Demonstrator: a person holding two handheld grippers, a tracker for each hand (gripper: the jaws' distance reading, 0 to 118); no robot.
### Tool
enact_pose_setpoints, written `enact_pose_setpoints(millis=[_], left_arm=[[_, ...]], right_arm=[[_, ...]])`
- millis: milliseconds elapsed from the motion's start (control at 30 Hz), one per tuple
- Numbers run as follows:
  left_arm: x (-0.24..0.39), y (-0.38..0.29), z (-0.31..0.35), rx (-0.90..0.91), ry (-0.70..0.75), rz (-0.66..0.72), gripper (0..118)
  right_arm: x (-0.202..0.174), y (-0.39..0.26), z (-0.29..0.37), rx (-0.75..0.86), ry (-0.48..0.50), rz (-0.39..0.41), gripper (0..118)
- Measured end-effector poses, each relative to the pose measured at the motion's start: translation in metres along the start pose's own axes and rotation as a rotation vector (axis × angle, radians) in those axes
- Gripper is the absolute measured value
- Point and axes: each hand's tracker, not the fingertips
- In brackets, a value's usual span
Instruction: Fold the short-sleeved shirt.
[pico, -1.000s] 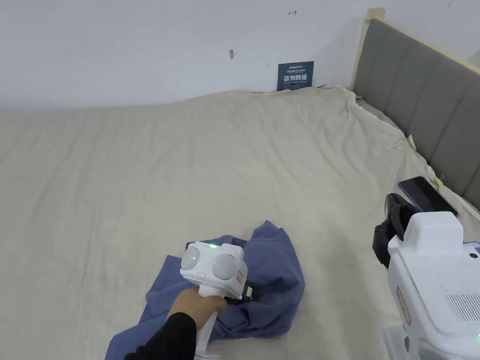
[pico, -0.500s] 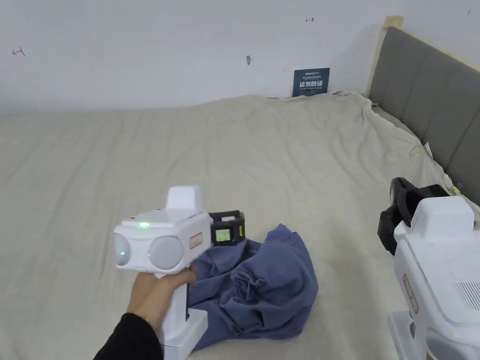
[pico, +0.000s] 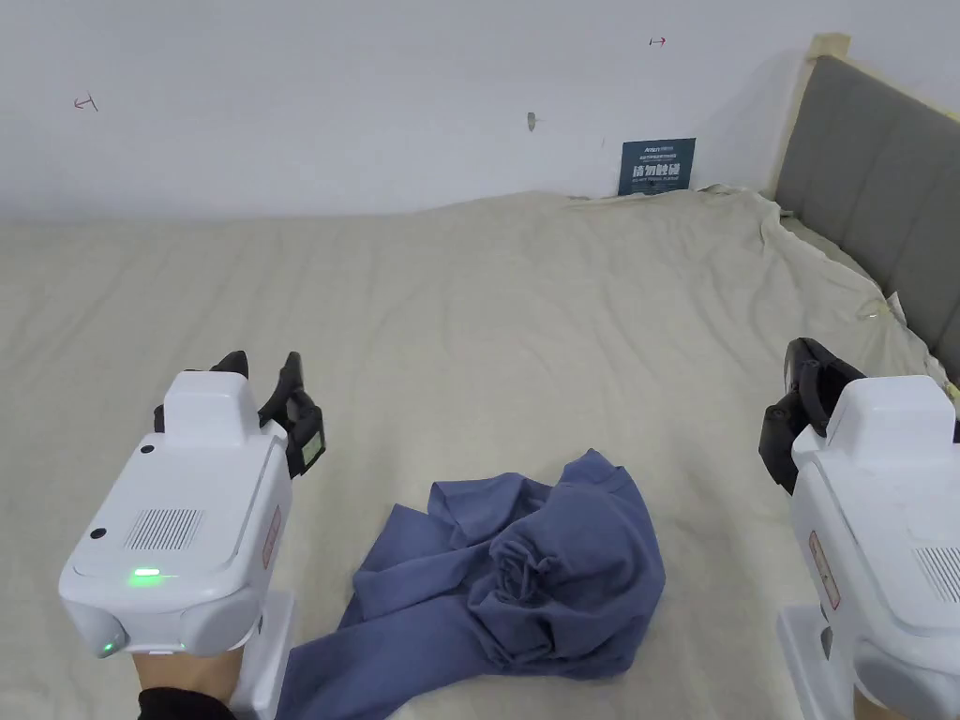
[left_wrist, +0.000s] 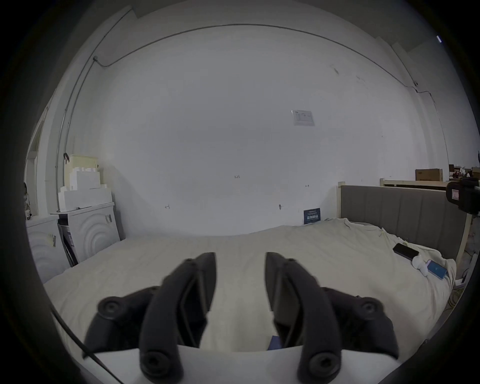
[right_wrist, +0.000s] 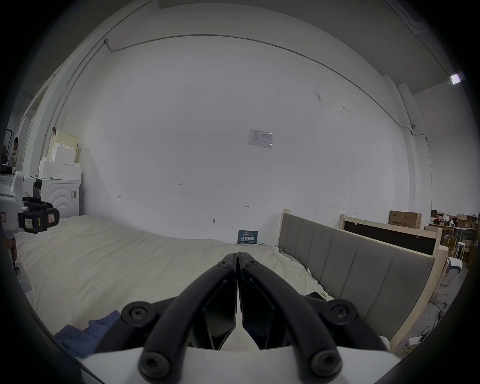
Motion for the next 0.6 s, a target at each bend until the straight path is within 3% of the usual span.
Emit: enact_pose_setpoints(millis=[67,100,433,600], left_arm=[[-0.005,-0.001,0.000,-0.004,0.015,0.006,7],[-0.006,-0.003,0.001,-0.005,0.031,0.003,0],[-0.014,-0.006,-0.002,-0.086,0.042,-0.001,0],[-0.022,-0.016,-0.016,-0.342,-0.007,0.080,0]], right_arm=[[-0.002,0.000,0.000,0.001,0.003,-0.005,0],[-0.003,-0.001,0.000,0.000,0.005,-0.008,0],[-0.010,-0.004,0.000,-0.007,0.017,-0.018,0],[-0.011,-0.007,-0.001,-0.019,0.022,-0.021,0]])
